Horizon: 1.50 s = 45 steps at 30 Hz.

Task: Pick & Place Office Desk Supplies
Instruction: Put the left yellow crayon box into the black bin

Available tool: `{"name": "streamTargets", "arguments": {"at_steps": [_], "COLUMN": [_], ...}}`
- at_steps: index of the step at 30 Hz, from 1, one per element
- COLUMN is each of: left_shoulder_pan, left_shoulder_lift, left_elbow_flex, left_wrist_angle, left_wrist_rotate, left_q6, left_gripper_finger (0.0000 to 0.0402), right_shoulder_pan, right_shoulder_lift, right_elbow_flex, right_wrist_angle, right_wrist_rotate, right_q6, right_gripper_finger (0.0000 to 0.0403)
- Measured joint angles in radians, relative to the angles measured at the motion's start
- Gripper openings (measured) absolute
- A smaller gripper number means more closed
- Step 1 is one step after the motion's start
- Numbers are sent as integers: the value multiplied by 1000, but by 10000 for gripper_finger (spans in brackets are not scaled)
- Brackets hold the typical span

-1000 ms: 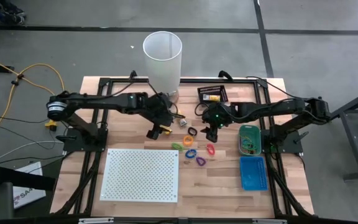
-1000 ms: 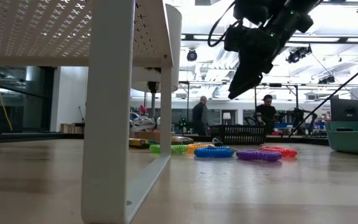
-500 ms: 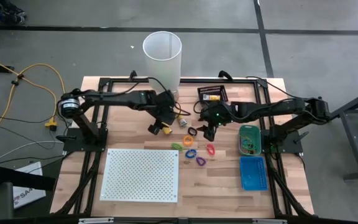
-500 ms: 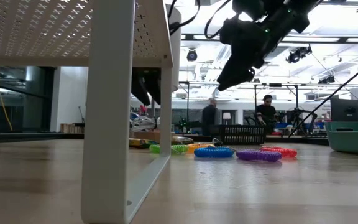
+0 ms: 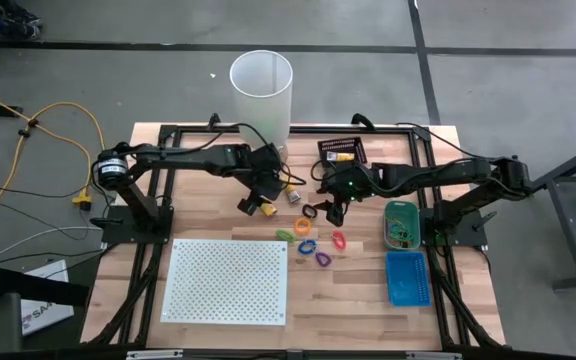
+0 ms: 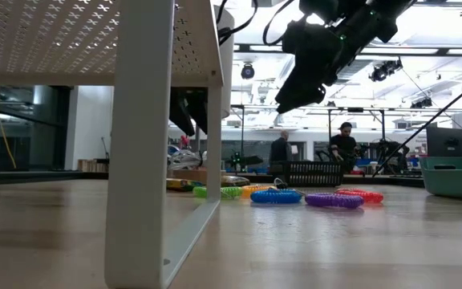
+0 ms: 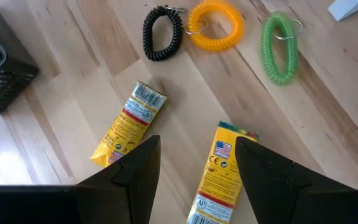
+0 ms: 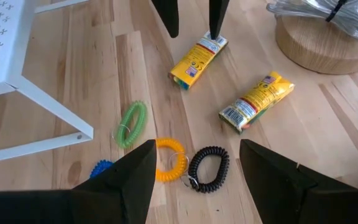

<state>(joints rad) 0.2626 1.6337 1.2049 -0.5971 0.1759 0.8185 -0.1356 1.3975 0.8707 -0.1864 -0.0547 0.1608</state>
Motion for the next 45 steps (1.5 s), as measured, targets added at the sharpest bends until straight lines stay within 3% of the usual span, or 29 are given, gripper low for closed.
{"name": "streamTargets", "arguments": {"at_steps": [6,13,28,45], "left_shoulder_pan": [-23,-62,-11,4], "left_shoulder_lift": [0,8,147,150], "left_elbow_flex": [0,1,1,1], "left_wrist_angle": [-4,-44,-69,-76], "left_wrist_rotate": [-110,-124,10,39], "left_q6": [-3,-4,-3,-3], "left_gripper_finger": [199,199,199,199], "right_shoulder_pan": [0,0,0,0], "right_shoulder_lift": [0,0,0,0], "right_elbow_flex": [0,0,0,0], "right_wrist_angle": [4,4,45,49], "right_wrist_rotate": [0,0,1,0], "right_q6": [0,0,0,0], "right_gripper_finger": [220,220,220,220]}}
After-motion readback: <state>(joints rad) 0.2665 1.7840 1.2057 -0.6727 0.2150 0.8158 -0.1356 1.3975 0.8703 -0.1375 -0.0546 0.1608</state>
